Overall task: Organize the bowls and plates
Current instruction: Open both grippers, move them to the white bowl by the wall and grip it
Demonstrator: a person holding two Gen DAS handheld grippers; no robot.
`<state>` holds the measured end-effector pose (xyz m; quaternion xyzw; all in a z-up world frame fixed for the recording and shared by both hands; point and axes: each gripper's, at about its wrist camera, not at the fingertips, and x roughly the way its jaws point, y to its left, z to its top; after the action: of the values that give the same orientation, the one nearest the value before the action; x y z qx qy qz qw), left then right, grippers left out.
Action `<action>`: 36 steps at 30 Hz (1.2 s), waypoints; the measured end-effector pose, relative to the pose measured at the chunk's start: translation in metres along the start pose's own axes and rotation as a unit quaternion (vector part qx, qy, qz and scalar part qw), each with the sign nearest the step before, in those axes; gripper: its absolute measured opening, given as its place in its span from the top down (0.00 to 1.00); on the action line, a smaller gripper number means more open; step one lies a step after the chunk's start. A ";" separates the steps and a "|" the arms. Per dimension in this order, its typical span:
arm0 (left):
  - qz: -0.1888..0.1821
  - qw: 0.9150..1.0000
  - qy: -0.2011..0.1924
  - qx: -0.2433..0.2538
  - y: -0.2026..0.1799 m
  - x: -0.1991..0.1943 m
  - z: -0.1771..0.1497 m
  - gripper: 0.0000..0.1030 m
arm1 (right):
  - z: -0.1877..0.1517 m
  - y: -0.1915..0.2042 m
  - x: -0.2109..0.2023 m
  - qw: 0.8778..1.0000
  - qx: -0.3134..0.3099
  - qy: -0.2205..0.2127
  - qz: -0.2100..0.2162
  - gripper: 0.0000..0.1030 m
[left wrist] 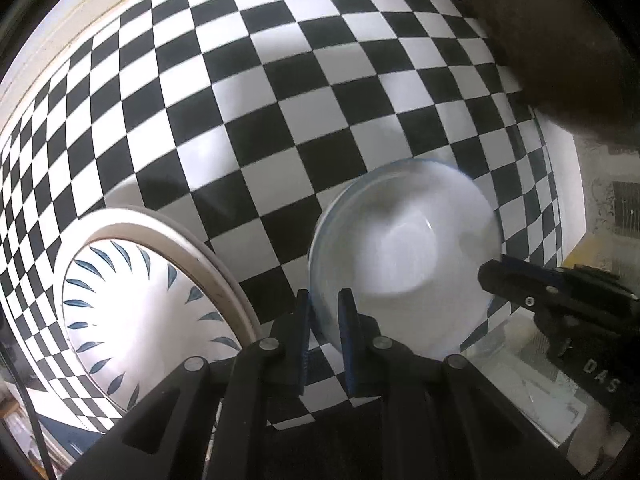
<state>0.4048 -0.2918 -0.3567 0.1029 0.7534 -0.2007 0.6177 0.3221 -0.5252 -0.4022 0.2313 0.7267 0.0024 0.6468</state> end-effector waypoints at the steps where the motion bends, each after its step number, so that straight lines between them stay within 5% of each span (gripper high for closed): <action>1: -0.003 1.000 0.002 -0.004 0.002 0.001 -0.001 0.88 | 0.000 0.001 0.000 1.000 -0.002 0.000 0.000 0.87; 7: -0.010 1.000 -0.011 -0.017 0.006 -0.009 -0.004 0.88 | 0.002 0.003 -0.004 1.000 -0.002 -0.003 -0.003 0.87; 14: -0.029 0.995 -0.079 -0.056 0.022 -0.062 0.023 0.85 | 0.019 0.004 -0.036 0.999 0.010 -0.040 0.024 0.87; 18: -0.060 0.989 -0.097 -0.090 0.036 -0.083 0.071 0.84 | 0.055 0.009 -0.050 0.998 0.021 -0.062 0.023 0.74; 25: -0.112 0.980 -0.106 -0.124 0.043 -0.092 0.167 0.84 | 0.137 0.024 -0.065 0.994 0.029 -0.109 -0.001 0.71; 30: -0.115 0.980 -0.102 -0.125 0.044 -0.083 0.237 0.84 | 0.206 0.024 -0.053 0.991 0.036 -0.116 -0.051 0.71; 36: -0.126 0.983 -0.066 -0.118 0.043 -0.049 0.299 0.84 | 0.249 0.018 -0.039 0.989 0.037 -0.111 -0.093 0.71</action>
<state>0.6983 -0.3774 -0.3631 -0.0799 0.7360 -0.1929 0.6440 0.5648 -0.5961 -0.4010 0.1857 0.6680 -0.1106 0.7121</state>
